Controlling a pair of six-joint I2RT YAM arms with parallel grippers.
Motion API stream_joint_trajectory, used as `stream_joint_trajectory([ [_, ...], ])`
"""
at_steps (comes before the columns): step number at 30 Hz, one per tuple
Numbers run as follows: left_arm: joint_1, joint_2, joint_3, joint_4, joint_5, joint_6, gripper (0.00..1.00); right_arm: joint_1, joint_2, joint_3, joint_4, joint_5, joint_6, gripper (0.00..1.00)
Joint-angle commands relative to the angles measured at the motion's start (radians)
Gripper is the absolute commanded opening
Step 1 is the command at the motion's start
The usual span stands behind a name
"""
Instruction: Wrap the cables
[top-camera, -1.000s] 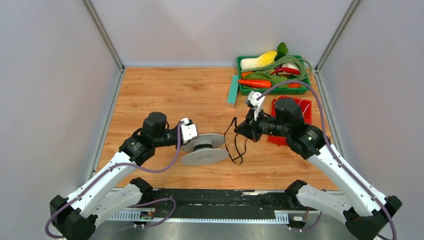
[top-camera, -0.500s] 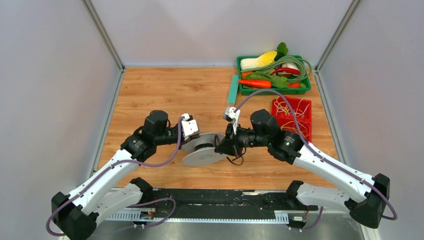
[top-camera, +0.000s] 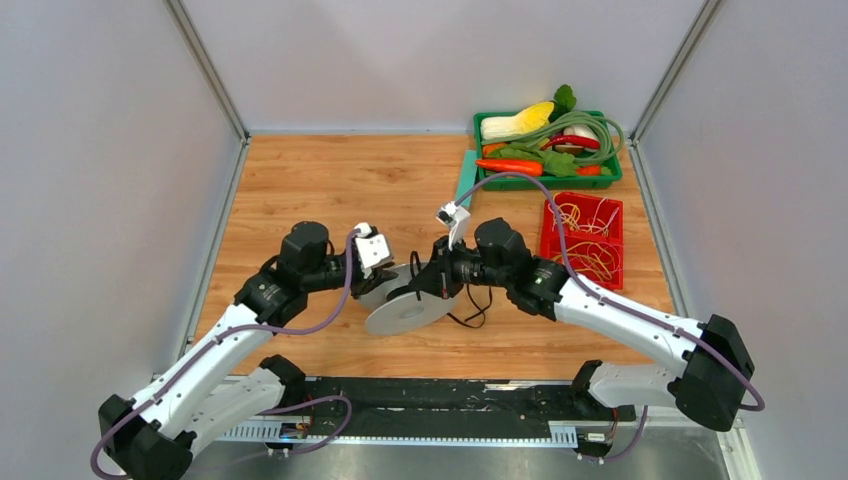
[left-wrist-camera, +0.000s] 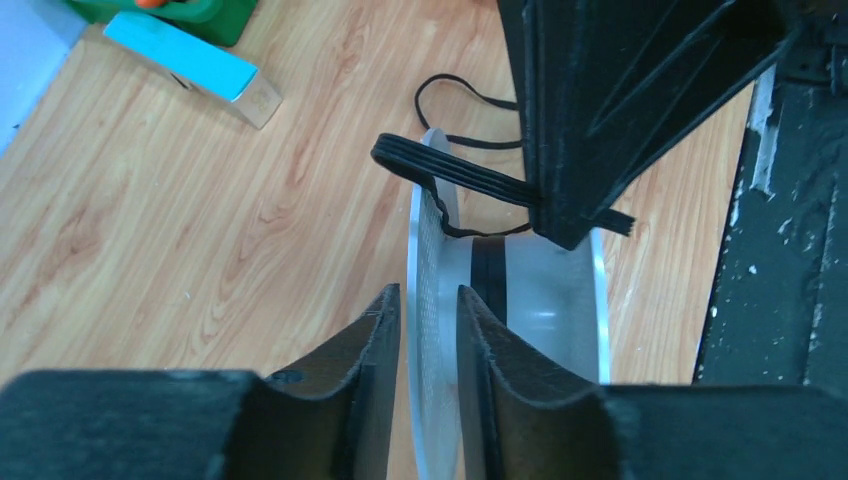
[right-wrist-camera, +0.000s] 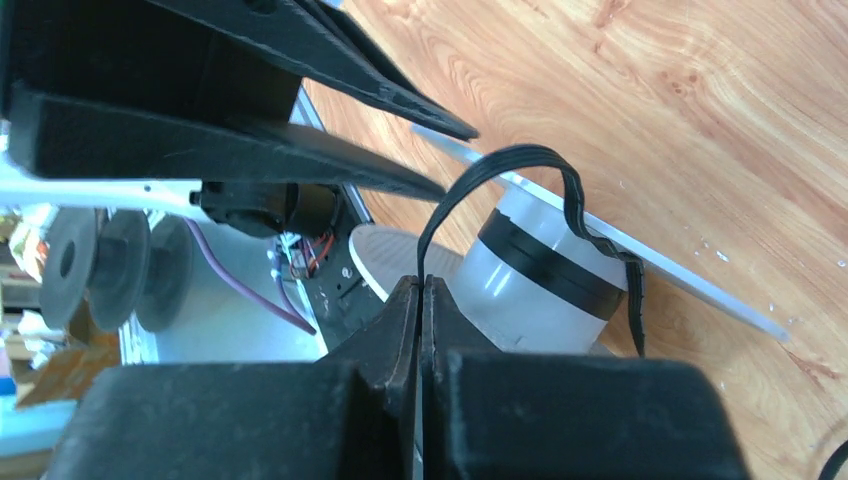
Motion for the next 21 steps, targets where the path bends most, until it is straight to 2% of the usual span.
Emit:
stream_joint_trajectory([
  [1,0.037,-0.100,0.032,0.011,0.004,-0.061,0.39,0.000,-0.001,-0.014,0.129,0.083,0.115,0.00],
  [4,0.059,-0.189,0.025,-0.007,-0.019,-0.113,0.41,0.002,0.000,-0.015,0.151,0.085,0.169,0.00],
  [9,0.059,-0.300,-0.018,-0.043,0.001,-0.253,0.39,0.000,0.008,-0.026,0.189,0.103,0.249,0.00],
  [14,0.060,-0.286,-0.032,-0.049,0.079,-0.364,0.41,0.007,0.023,-0.028,0.211,0.120,0.329,0.02],
  [21,0.059,-0.217,-0.099,0.137,0.101,-0.601,0.41,0.010,0.031,-0.045,0.260,0.138,0.402,0.04],
])
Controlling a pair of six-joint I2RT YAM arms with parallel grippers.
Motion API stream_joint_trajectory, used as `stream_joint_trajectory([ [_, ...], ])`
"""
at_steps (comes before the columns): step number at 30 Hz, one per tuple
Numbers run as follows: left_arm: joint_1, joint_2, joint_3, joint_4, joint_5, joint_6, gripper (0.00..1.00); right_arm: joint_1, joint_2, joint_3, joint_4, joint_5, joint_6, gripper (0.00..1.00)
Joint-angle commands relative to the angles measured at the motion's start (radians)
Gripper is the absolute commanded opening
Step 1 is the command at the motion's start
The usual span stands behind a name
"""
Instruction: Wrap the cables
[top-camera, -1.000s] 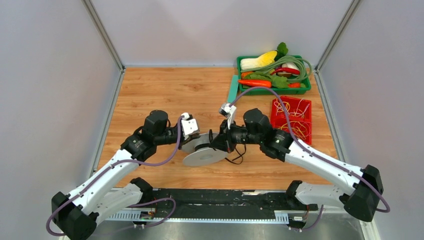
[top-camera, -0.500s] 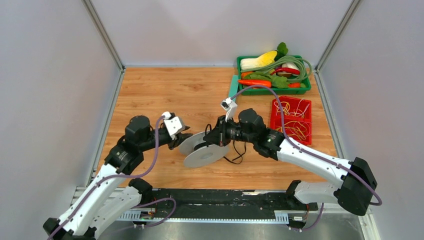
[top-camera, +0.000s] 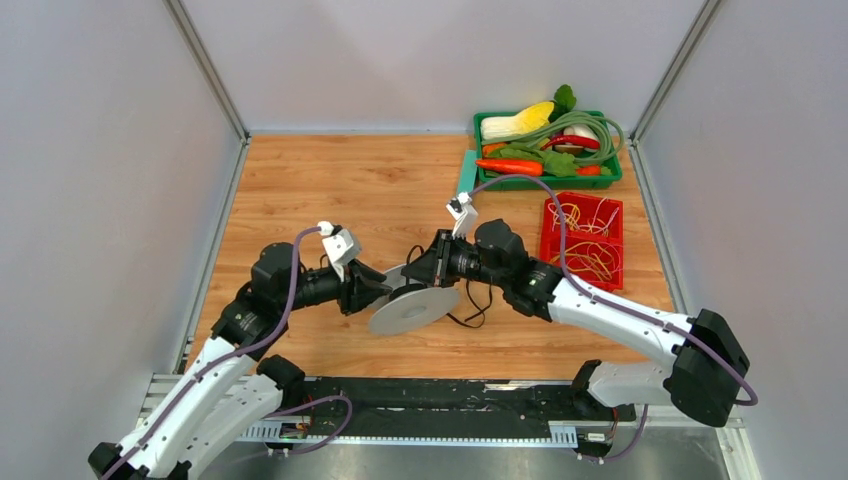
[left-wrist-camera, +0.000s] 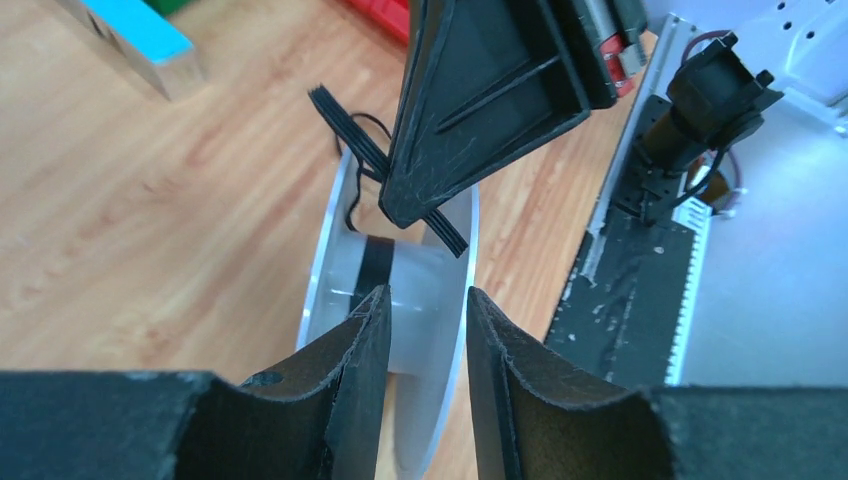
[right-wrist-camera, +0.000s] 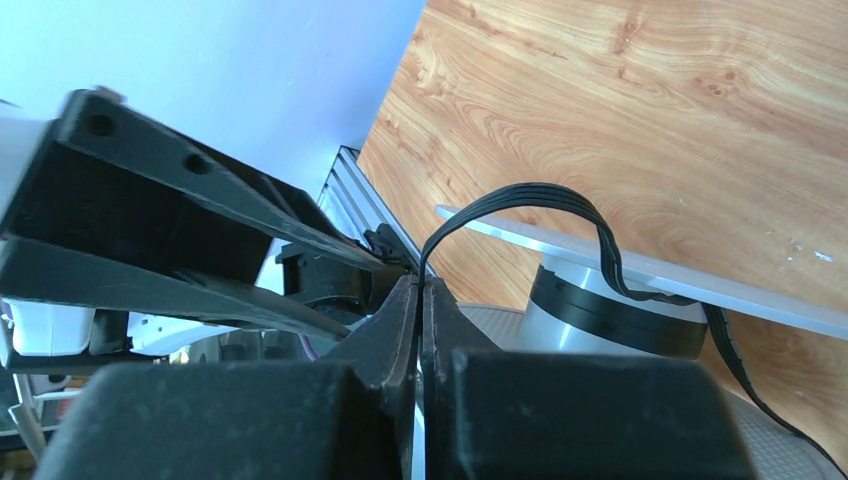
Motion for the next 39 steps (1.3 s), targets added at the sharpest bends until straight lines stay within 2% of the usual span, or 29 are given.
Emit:
stream_joint_trajectory([
  [1,0.001,0.049,-0.024,0.149,0.036,-0.193,0.41,0.010,0.003,-0.003,0.078,0.031,0.067,0.04],
  [5,0.000,0.101,-0.041,0.264,0.054,-0.295,0.40,0.013,0.008,-0.019,0.107,0.033,0.088,0.04],
  [10,-0.002,0.149,-0.050,0.338,0.071,-0.338,0.37,0.012,0.009,-0.031,0.142,0.036,0.108,0.04],
  [19,-0.008,0.143,-0.073,0.361,0.082,-0.376,0.29,0.013,0.009,-0.036,0.153,0.048,0.113,0.06],
  [39,-0.013,0.157,-0.102,0.363,0.144,-0.462,0.39,0.013,0.000,-0.031,0.174,0.020,0.097,0.00],
])
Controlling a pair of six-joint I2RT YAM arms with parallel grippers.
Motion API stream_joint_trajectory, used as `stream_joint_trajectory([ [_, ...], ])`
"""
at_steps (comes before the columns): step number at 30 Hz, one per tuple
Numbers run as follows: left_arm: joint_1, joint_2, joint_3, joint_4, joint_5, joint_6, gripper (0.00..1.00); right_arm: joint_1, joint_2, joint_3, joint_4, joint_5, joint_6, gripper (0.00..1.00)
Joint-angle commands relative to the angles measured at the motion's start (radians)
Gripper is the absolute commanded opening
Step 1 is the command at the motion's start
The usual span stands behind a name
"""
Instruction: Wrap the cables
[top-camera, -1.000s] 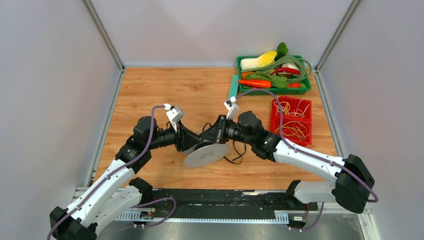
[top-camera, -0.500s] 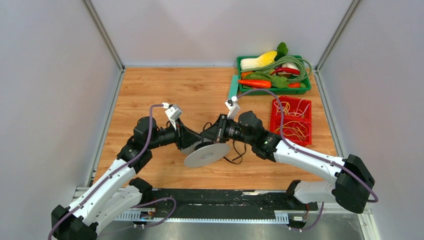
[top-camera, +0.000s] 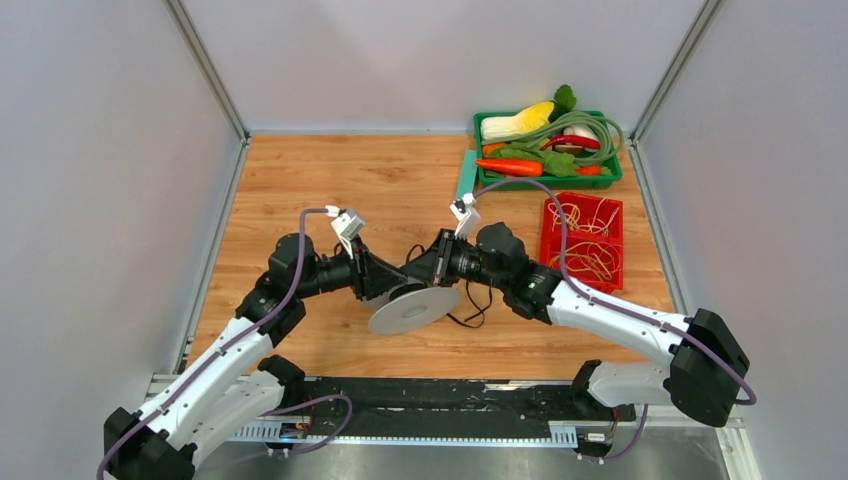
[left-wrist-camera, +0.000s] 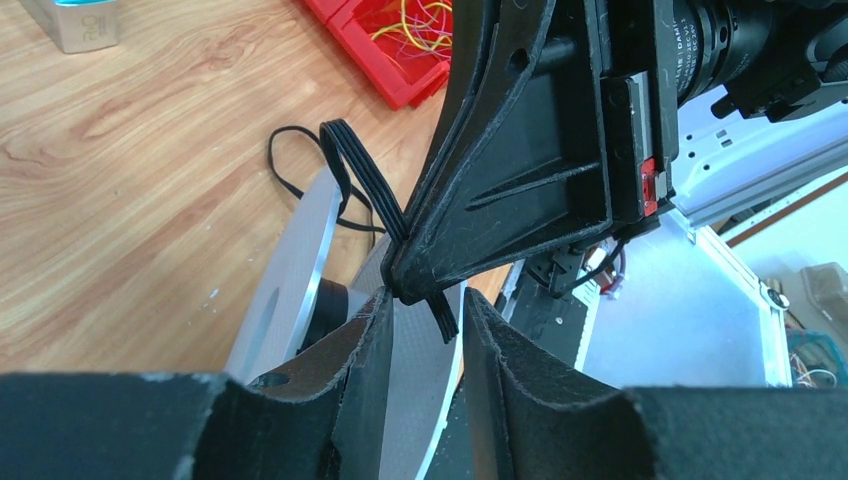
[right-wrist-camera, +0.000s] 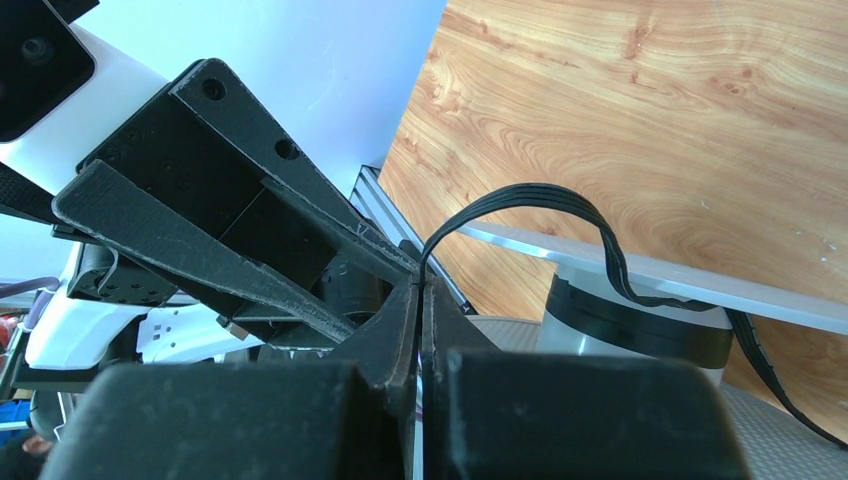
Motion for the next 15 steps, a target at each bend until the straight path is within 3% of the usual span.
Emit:
stream_joint_trajectory([
  [1,-0.015,-0.008,-0.021,0.047,0.093,-0.053,0.40,0.007,-0.003,0.005,0.100,-0.011,0.001,0.00],
  [5,-0.015,-0.028,-0.022,0.034,0.084,-0.056,0.43,0.007,-0.010,0.011,0.095,-0.014,-0.011,0.00],
  [15,-0.017,-0.034,-0.027,-0.004,0.048,-0.076,0.40,0.005,-0.021,0.022,0.115,-0.017,-0.024,0.00],
])
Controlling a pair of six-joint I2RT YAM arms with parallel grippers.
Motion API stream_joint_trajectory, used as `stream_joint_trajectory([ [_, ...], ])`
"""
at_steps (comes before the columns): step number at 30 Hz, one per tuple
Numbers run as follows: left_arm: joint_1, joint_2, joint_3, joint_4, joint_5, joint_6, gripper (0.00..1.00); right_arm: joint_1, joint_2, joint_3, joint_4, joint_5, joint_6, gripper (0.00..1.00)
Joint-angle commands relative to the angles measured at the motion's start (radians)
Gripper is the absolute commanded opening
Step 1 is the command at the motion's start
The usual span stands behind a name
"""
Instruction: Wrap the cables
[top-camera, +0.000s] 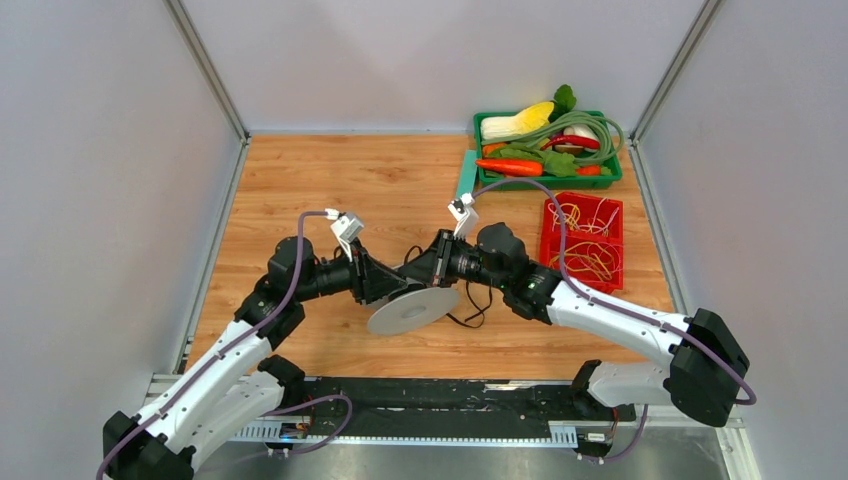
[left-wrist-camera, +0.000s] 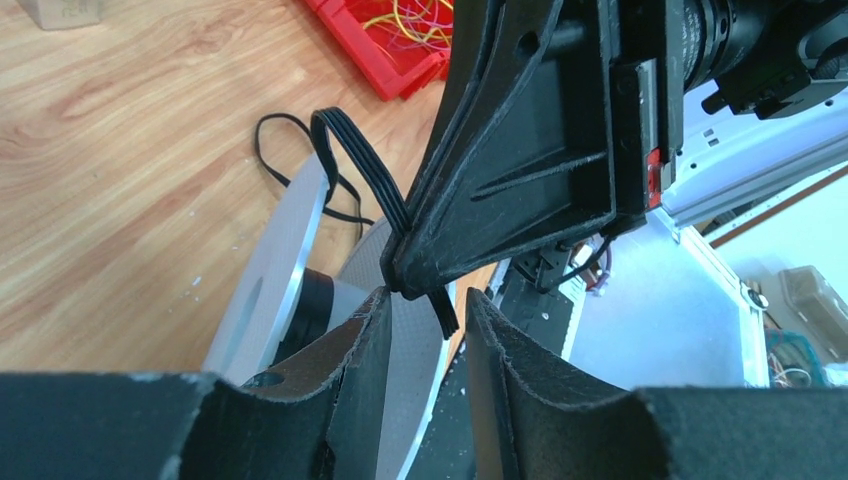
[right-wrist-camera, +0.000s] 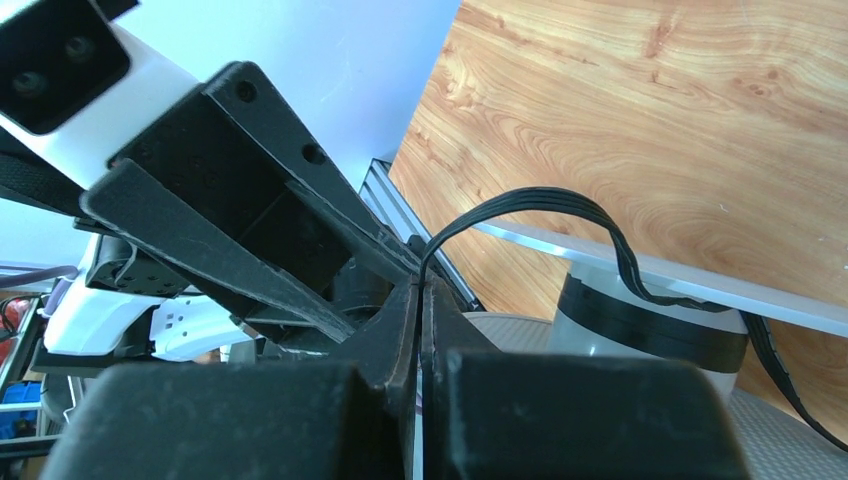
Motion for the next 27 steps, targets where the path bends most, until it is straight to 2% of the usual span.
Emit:
stream_joint_trajectory([
  [1,-0.015,-0.009,-0.019,0.036,0.047,-0.064,0.40,0.004,-0.025,0.026,0.102,0.013,-0.020,0.00],
  [7,-0.014,-0.028,-0.026,0.049,0.062,-0.075,0.42,-0.009,-0.038,0.017,0.074,0.014,-0.027,0.00],
  [17,-0.014,0.010,-0.029,0.158,0.010,-0.156,0.36,-0.006,-0.027,0.003,0.086,0.010,-0.008,0.00],
  [21,-0.015,0.039,-0.026,0.190,0.009,-0.177,0.21,-0.007,-0.035,-0.011,0.088,0.020,-0.004,0.01],
  [23,-0.011,0.031,-0.026,0.187,0.001,-0.176,0.10,-0.007,-0.039,-0.012,0.079,0.020,-0.007,0.02],
  [24,-0.011,0.028,-0.026,0.181,0.004,-0.171,0.01,-0.009,-0.044,-0.015,0.073,0.025,-0.008,0.04],
  [26,-0.011,0.015,-0.020,0.137,0.010,-0.136,0.00,-0.021,-0.055,-0.020,0.054,0.022,-0.012,0.19],
  [27,-0.010,0.005,-0.009,0.100,0.016,-0.106,0.00,-0.030,-0.061,-0.022,0.036,0.016,-0.014,0.30],
])
